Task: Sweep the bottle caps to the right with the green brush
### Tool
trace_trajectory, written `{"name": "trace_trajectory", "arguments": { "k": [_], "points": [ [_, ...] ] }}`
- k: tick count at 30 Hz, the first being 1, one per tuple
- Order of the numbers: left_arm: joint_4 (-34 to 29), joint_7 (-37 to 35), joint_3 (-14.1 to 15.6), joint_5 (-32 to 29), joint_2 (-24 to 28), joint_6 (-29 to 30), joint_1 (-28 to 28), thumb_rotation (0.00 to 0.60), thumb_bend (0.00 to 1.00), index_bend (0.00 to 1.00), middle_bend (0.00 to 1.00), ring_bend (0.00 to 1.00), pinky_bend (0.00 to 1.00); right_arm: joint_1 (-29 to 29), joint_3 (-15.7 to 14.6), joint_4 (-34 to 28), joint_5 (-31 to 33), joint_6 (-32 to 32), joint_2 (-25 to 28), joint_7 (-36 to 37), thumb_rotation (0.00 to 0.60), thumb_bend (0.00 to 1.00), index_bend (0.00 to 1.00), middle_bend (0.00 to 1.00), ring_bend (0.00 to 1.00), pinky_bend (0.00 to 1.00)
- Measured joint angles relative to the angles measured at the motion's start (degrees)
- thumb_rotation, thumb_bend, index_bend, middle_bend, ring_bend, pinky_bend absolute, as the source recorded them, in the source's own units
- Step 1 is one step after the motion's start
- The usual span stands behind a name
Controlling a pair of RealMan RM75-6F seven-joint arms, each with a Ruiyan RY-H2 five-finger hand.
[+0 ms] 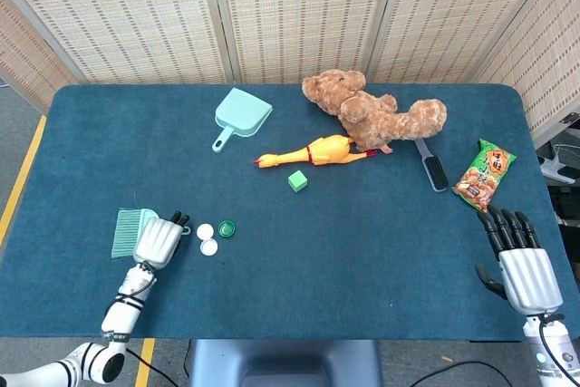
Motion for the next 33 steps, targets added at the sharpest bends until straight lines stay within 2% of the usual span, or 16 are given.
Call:
{"name": "trace_trajectory", "arguments": {
  "k": [18,24,29,33],
  "points": [
    [4.1,4.1,0.7,-2.9,-1.6,-0.4,-0.6,0.600,0.39,0.43,0.44,0.71,0.83,0.0,-0.3,-0.6,0.0,-0.6,0.5,0.2,0.600,0.24,0.00,0.00,0.00,0.00],
    [4.8,3.4,1.0,-2.8,-2.1,-0.6,-1.0,0.600,0.39,0.42,0.43,0.71,0.83,0.0,-0.4,-0.8,0.1,-0.9,0.5,-0.1,0.600,0.24,0.00,0.00,0.00,0.00],
    [4.9,2.8,1.2,-2.3,-2.2,-0.2,-1.2,0.600,0.37,0.49,0.51,0.73,0.84,0.1,-0.4,-0.9,0.3,-1.1,0.5,-0.2,0.600,0.24,0.00,0.00,0.00,0.00],
    [5.6,1.4,1.3,-1.5,-2.4,0.9,-1.2,0.600,0.37,0.61,0.65,0.77,0.87,0.1,-0.5,-0.9,0.3,-1.4,0.5,-0.1,0.600,0.24,0.00,0.00,0.00,0.00]
  ]
}}
